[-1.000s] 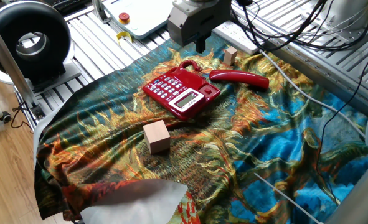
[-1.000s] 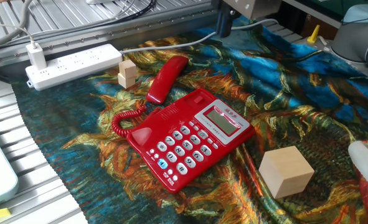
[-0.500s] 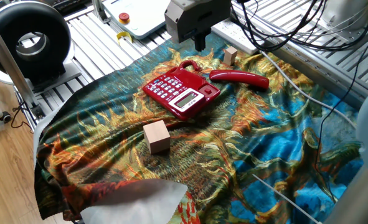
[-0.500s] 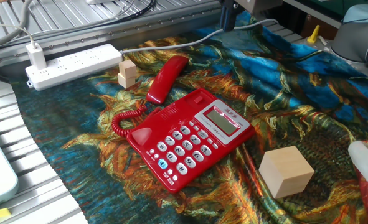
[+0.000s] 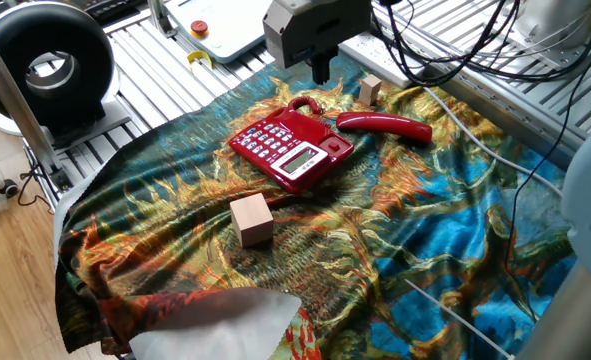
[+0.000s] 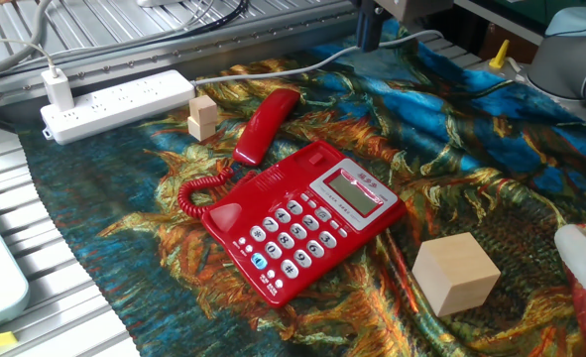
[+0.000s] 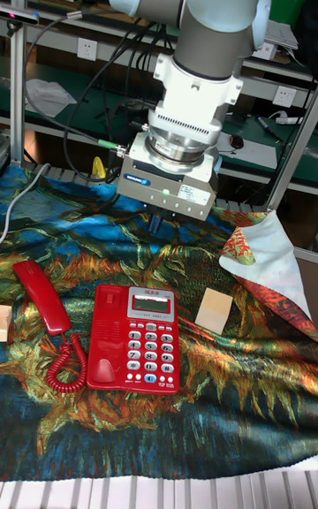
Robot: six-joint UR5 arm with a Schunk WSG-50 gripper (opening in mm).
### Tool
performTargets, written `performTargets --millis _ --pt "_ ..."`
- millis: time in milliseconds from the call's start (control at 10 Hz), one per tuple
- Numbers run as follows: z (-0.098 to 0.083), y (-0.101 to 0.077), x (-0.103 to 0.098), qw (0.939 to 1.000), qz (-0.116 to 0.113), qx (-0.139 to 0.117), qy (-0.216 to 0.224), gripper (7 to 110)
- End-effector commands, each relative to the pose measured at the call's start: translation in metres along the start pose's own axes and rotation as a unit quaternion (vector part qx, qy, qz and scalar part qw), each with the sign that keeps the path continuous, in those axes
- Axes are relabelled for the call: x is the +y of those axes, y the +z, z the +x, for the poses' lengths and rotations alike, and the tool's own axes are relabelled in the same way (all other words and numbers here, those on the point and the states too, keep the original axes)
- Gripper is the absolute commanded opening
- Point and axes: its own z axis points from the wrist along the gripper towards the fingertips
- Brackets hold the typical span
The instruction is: Place the handset of the telephone on the corresponding phone cradle
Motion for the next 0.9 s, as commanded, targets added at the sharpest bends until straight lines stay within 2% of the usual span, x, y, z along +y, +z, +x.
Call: performTargets --millis 0,200,400,800 --pt "0.0088 -0.0012 0.0140 0.9987 -0.031 0.020 0.037 7" --pt "0.0082 -0.0060 0.0175 0.9983 -0.038 0.017 0.041 7" --pt "0.0109 -0.0013 0.0148 0.9977 -0.033 0.025 0.054 7" --pt "0.0138 -0.0029 0.0209 0.9975 -0.046 0.031 0.045 7"
